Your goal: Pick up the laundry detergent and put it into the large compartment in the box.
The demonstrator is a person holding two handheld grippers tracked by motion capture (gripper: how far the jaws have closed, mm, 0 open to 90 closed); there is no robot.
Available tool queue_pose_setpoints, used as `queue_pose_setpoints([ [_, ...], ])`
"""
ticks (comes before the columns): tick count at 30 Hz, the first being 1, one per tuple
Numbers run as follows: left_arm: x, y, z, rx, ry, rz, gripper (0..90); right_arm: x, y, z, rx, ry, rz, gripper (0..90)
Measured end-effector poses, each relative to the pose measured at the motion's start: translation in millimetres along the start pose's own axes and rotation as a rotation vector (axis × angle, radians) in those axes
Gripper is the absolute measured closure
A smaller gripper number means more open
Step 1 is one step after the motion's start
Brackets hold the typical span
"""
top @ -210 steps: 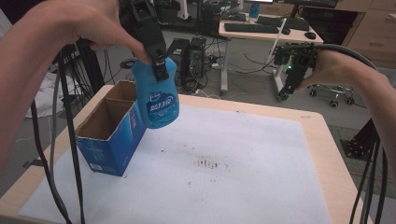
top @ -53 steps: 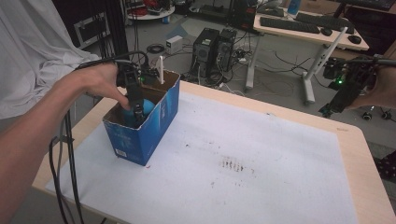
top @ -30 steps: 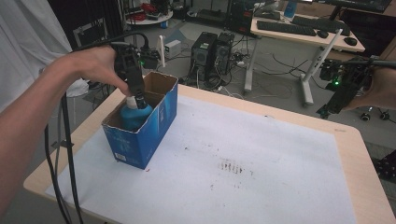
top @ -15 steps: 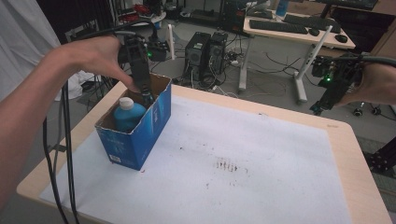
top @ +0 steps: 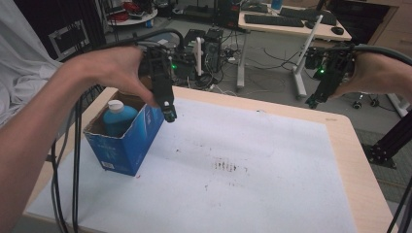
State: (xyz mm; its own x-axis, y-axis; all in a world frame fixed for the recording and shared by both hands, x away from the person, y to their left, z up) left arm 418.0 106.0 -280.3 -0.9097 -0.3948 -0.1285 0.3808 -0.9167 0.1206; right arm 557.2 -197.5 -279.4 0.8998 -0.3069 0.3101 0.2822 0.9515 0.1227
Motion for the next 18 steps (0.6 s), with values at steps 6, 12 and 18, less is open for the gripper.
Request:
queue_pose_setpoints([
  [6,19.4,21.4,-23.9,0.004,-0.039,-0.047,16.5,-2.1,0.4,1.5,0.001,-0.001,-0.001,11.9],
  [12,37.2,33.2,-53.2,-0.022,-0.085,-0.089,16.5,-4.5,-0.1,4.5,-0.002,0.0,0.006,11.9],
  [18,47.6,39.4,-73.8,-0.024,-0.097,-0.11,16.5,-5.6,-0.1,6.9,0.007,-0.004,0.002,11.9],
])
Point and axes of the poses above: each handheld gripper's, and its own axes: z roughly backward along the jaws, y roughly out of its top, x roughly to its right, the point moved 10 cm from there along -z, roughly forward along the jaws, and after that the axes turned 5 degrees about -z, right-handed, at the moved point
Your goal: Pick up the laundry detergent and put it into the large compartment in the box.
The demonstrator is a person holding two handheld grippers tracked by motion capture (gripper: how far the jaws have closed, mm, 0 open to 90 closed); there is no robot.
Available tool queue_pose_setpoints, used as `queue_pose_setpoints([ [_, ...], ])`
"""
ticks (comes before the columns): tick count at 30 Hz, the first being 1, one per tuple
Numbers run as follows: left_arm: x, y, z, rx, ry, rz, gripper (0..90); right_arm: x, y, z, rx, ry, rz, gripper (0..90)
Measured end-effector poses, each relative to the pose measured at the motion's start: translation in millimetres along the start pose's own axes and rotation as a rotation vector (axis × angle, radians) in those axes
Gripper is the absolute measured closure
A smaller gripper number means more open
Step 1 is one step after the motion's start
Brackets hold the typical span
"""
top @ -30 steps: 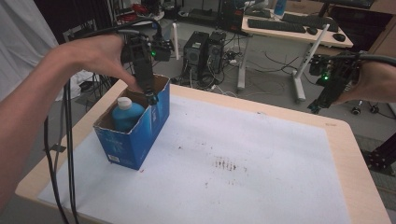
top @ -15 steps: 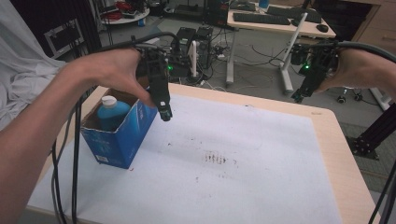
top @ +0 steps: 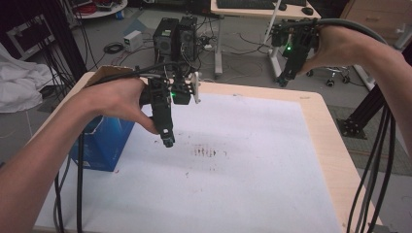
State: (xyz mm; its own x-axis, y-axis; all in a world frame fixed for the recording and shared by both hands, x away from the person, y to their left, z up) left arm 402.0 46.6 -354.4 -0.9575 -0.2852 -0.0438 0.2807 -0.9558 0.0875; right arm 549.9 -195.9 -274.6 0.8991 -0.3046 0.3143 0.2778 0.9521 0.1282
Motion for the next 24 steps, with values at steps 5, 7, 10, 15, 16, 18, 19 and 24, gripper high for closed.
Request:
queue_pose_setpoints([
  [5,5.2,3.1,-15.8,-0.001,-0.024,0.003,16.5,-1.5,1.3,0.3,0.0,0.004,0.003,11.9],
  [7,6.2,3.2,-20.5,-0.007,-0.027,0.002,16.5,-2.3,2.0,0.0,-0.002,0.004,0.001,11.9],
  [10,7.1,3.9,-25.6,-0.003,-0.031,0.004,16.5,-2.4,2.8,-0.7,-0.003,0.005,0.009,11.9],
  [15,9.5,4.6,-32.0,-0.004,-0.038,-0.01,16.5,-3.6,3.3,0.6,-0.005,0.002,0.006,11.9],
  [16,9.9,4.9,-32.9,-0.004,-0.037,-0.014,16.5,-4.0,3.4,1.0,-0.003,0.002,0.008,11.9],
  [18,11.0,5.4,-33.9,-0.006,-0.038,-0.025,16.5,-4.2,3.7,1.7,0.001,0.003,0.007,11.9],
  [19,12.0,6.1,-34.2,-0.004,-0.04,-0.027,16.5,-4.3,3.8,2.0,0.002,0.003,0.006,11.9],
  [24,14.1,8.1,-35.6,-0.005,-0.032,-0.061,16.5,-5.7,3.4,1.9,0.003,0.005,0.009,11.9],
])
Point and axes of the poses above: each handheld gripper's, and its own axes: z roughly backward along the jaws, y roughly out of its top, x roughly to its right, the point moved 10 cm from there along -z, roughly forward along the jaws, and after that the axes turned 5 degrees about -z, right-handed, at the moved point
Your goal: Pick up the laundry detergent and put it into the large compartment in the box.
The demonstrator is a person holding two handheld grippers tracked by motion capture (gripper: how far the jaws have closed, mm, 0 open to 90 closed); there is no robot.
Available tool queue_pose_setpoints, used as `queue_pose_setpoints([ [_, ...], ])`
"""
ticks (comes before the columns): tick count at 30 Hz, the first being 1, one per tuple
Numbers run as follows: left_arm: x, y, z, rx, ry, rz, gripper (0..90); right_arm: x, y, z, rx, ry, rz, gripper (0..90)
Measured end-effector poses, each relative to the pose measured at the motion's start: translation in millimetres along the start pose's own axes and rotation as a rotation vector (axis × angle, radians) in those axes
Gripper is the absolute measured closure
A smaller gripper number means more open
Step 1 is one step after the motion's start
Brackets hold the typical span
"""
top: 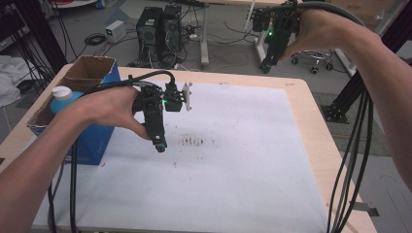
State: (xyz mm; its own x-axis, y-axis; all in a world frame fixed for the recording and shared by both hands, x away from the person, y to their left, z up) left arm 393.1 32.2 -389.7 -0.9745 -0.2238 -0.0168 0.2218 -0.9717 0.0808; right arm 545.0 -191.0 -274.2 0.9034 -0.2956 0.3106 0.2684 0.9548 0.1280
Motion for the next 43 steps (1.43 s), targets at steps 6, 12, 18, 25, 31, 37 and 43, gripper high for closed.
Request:
queue_pose_setpoints([
  [6,2.9,-0.7,-5.3,-0.038,-0.006,-0.014,16.5,-1.5,-0.3,2.6,0.003,-0.005,-0.007,11.9],
  [12,3.2,2.8,-7.6,-0.035,0.0,-0.026,16.5,-1.8,-2.3,4.4,0.006,-0.008,-0.007,11.9],
  [18,3.6,4.2,-11.1,-0.047,-0.004,-0.037,16.5,-2.5,-4.8,4.7,0.003,-0.005,-0.011,11.9],
  [25,4.1,5.5,-12.4,-0.046,-0.011,-0.032,16.5,-2.9,-2.5,4.6,0.014,-0.001,-0.005,11.9],
  [31,4.5,5.3,-13.3,-0.047,-0.014,-0.036,16.5,-3.6,-1.5,3.9,0.011,-0.001,-0.004,11.9],
  [37,4.6,6.9,-14.2,-0.046,-0.018,-0.042,16.5,-4.2,0.2,4.0,0.017,-0.003,0.0,11.9],
  [43,4.8,7.8,-13.7,-0.044,-0.023,-0.044,16.5,-4.4,2.8,5.8,0.03,-0.003,0.002,11.9],
])
Point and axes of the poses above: each handheld gripper's, and its own axes: z roughly backward along the jaws, y roughly out of its top, x roughly to its right, the point moved 10 cm from there along -z, roughly forward along the jaws, and after that the axes turned 5 degrees about -z, right-handed, at the moved point
